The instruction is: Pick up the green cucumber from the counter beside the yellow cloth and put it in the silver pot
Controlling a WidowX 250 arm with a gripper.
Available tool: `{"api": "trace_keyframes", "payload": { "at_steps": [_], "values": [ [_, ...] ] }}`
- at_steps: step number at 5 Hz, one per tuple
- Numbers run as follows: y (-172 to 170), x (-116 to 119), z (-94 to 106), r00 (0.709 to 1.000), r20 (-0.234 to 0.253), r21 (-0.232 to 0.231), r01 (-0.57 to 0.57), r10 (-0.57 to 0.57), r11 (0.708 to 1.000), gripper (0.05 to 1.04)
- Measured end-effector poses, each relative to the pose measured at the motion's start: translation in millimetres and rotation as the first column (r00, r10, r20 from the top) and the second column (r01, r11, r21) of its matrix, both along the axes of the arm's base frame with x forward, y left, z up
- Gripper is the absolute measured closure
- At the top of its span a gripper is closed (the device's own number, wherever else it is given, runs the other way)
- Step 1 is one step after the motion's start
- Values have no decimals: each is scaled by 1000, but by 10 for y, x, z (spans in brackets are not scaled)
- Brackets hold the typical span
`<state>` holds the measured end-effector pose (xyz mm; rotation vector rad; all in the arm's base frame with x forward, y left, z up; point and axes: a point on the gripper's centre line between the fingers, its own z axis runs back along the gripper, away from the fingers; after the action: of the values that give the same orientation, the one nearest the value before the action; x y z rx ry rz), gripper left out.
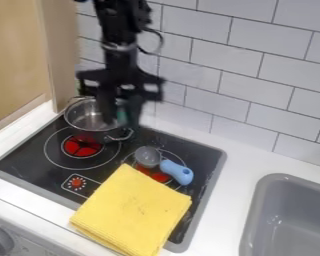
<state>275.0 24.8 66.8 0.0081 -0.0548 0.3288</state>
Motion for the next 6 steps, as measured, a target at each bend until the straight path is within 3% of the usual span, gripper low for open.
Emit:
{"api": "trace_keyframes", "payload": {
  "at_steps": [2, 4, 6],
  "values": [
    [511, 285, -140, 991, -44, 32, -124, 125, 992, 711],
    [612, 358, -435, 983, -127, 31, -132, 135, 991, 711],
    [603, 308, -472, 983, -118, 35, -140, 143, 990, 711]
  ]
}}
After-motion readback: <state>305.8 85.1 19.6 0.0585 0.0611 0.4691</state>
